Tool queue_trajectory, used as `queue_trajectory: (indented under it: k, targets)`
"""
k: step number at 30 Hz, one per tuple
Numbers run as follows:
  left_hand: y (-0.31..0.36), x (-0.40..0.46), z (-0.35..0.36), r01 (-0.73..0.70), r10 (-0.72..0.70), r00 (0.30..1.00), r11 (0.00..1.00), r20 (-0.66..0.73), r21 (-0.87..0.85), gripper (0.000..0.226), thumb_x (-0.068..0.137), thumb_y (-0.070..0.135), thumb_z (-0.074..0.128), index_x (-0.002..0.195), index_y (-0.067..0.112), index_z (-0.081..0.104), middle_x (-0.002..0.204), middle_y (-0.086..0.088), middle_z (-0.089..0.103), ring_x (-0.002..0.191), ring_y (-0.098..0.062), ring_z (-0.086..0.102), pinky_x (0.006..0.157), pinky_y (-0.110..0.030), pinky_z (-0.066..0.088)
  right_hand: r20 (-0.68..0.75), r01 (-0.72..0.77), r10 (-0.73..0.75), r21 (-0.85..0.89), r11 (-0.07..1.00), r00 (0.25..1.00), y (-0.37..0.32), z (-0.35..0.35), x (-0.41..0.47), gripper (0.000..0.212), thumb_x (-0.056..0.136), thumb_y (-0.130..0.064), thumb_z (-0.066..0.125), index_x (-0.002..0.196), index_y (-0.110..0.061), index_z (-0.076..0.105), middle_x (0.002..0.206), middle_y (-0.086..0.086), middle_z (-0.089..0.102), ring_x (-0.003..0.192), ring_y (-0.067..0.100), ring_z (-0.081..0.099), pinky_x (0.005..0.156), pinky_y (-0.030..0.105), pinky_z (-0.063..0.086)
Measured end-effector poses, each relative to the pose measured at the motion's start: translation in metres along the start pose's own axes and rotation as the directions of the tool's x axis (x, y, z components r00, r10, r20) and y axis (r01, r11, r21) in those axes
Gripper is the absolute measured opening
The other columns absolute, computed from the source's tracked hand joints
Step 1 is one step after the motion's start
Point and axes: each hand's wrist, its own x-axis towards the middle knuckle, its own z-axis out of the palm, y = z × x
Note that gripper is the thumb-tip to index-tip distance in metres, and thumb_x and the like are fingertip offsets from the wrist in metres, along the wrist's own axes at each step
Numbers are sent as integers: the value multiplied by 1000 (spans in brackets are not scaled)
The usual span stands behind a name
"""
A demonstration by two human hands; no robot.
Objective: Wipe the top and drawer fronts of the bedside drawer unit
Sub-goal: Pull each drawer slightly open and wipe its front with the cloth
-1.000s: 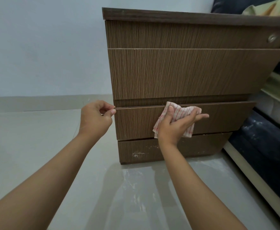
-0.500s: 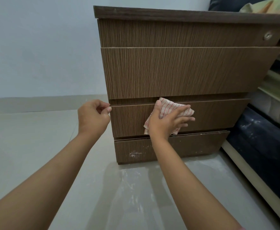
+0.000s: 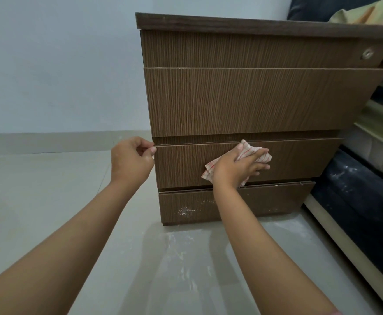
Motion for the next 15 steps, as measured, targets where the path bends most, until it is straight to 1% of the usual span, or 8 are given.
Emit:
queue_trajectory:
  k: [2, 3, 4, 6, 7, 8, 12, 15]
  targets:
    - [-1, -3, 1, -34, 34, 999, 999, -17, -10, 5, 83, 13, 65, 86, 16, 69, 68, 12, 61, 62, 2, 55, 54, -2, 37, 36, 27, -26, -15, 1000, 999, 5, -3, -3, 65, 99, -39, 33, 148, -26, -7, 153, 13, -25, 141, 38, -14, 113, 57, 5]
    - [-3, -6, 2, -54, 54, 998, 998, -24, -19, 6, 83, 12, 64, 88, 15, 68, 71, 9, 62, 65, 3, 56, 57, 0, 39, 59, 44, -42, -28, 999, 997, 8, -4, -4, 66, 98, -40, 34, 148, -26, -8, 153, 13, -26, 141, 37, -15, 113, 57, 5]
    - [-5, -9, 2, -81, 80, 996, 996, -28, -26, 9, 83, 10, 64, 91, 14, 68, 76, 5, 64, 67, 1, 57, 62, -2, 41, 80, 58, -54, -40, 998, 995, 10, -5, -6, 67, 98, -40, 34, 147, -26, -10, 153, 12, -27, 141, 37, -16, 113, 56, 4]
    - [-10, -16, 4, -158, 158, 987, 987, -25, -23, 19, 83, 6, 64, 102, 10, 66, 85, -2, 64, 74, -7, 58, 73, -19, 51, 113, 75, -68, -59, 995, 991, 14, -6, -8, 69, 97, -42, 34, 146, -27, -13, 152, 11, -29, 141, 36, -18, 113, 54, 3]
    - [-12, -20, 4, -203, 203, 979, 979, -18, -11, 26, 83, 4, 64, 108, 8, 64, 89, -4, 62, 79, -11, 58, 77, -26, 52, 124, 81, -73, -66, 995, 990, 15, -6, -9, 70, 97, -43, 34, 146, -28, -14, 151, 10, -30, 141, 35, -19, 113, 53, 2]
    - [-15, -23, 5, -249, 249, 968, 968, -6, 13, 32, 83, 3, 64, 115, 6, 61, 93, -6, 60, 83, -12, 56, 79, -28, 50, 131, 89, -79, -72, 993, 988, 16, -6, -9, 71, 97, -43, 34, 146, -28, -14, 151, 10, -31, 141, 35, -20, 113, 53, 2]
    - [-24, -38, 6, -381, 374, 924, 914, 75, 137, 54, 82, 5, 65, 133, 5, 46, 101, -9, 54, 92, -9, 47, 79, -17, 39, 146, 113, -98, -94, 989, 984, 18, -6, -10, 72, 97, -43, 36, 146, -28, -15, 151, 9, -33, 140, 34, -21, 113, 54, 2]
    - [-33, -50, 9, -379, 363, 924, 912, 124, 154, 58, 83, 6, 65, 136, 8, 42, 104, -7, 52, 93, -5, 44, 78, -11, 36, 157, 126, -109, -102, 987, 982, 20, -8, -11, 73, 97, -42, 38, 146, -28, -14, 150, 9, -33, 140, 34, -22, 113, 54, 3]
